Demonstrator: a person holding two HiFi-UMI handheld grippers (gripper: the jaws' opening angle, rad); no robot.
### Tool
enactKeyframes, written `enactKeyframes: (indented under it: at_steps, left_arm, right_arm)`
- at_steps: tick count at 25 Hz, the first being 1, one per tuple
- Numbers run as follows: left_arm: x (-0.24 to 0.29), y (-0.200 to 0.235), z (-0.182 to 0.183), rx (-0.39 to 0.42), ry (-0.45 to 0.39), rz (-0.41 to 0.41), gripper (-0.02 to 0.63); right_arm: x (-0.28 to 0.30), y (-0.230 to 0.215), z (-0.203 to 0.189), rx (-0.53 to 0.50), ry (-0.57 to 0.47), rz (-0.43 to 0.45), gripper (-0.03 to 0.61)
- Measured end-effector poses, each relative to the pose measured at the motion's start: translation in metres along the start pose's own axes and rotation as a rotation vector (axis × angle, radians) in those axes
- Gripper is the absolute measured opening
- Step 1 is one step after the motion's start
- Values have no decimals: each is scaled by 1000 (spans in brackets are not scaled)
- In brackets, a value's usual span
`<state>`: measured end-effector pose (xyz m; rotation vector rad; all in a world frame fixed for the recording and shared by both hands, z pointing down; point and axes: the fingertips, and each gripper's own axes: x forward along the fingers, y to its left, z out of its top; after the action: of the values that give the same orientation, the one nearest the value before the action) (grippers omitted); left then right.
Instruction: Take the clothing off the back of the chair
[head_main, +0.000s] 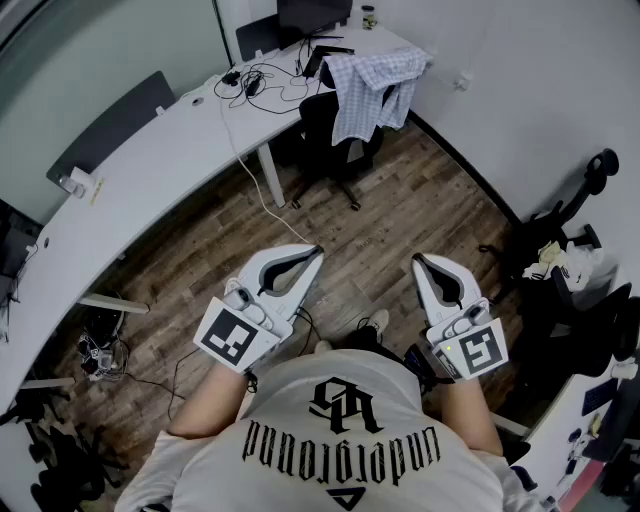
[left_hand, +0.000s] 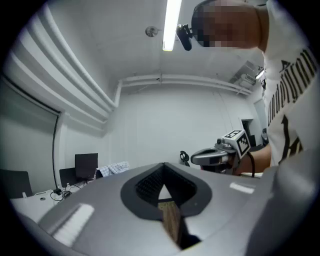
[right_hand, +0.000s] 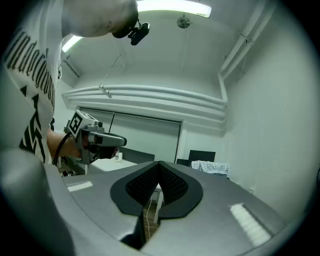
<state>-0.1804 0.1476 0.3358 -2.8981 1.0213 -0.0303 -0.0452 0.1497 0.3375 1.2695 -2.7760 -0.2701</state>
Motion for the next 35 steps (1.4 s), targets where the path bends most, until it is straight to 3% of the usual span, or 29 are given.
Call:
enactKeyframes:
  at_steps: [12,20,27,35]
  left_arm:
    - [21,4,-2,-9,3,1,49]
    - [58,11,-10,-17,23,-3,49]
    - [117,20,-20,-26,56,-10,49]
    - [220,28,-21,-11,62,-27,49]
  right_arm:
    - [2,-20,-7,16,0,-4,5]
    - [5,-56,-20,27,7,-32,5]
    - [10,-114,-43,36,26,-45,5]
    - [15,-211,-62,39,16,-64,6]
